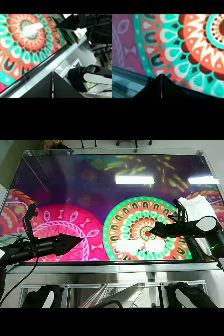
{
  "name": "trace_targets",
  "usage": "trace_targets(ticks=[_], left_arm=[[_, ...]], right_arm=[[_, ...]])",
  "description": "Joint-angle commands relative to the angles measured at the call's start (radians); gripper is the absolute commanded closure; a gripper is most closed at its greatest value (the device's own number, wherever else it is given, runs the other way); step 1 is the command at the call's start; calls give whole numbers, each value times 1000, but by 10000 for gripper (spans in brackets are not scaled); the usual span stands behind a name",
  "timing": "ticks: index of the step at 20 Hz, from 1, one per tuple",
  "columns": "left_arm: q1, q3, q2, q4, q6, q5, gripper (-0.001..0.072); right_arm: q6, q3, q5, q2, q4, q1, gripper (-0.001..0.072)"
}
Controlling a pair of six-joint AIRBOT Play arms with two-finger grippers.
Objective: Fold the shirts.
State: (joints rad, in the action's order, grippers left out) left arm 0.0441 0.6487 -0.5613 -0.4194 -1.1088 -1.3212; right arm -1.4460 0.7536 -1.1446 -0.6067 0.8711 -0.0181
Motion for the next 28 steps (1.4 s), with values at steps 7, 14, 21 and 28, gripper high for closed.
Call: trace_targets(ticks=[7, 14, 21, 28], left_arm=[[20, 118, 9, -367, -89, 48, 695], [238, 304, -193, -1103, -273, 34, 4], [462, 321, -545, -1375, -322, 145, 5], [592, 321, -822, -1397, -334, 202, 5]], right_arm=[[0, 0, 0, 1, 0, 1, 694], [0, 0, 0, 1, 0, 1, 694], [0, 0, 0, 1, 0, 1, 694], [0, 0, 1, 1, 0, 1, 694]])
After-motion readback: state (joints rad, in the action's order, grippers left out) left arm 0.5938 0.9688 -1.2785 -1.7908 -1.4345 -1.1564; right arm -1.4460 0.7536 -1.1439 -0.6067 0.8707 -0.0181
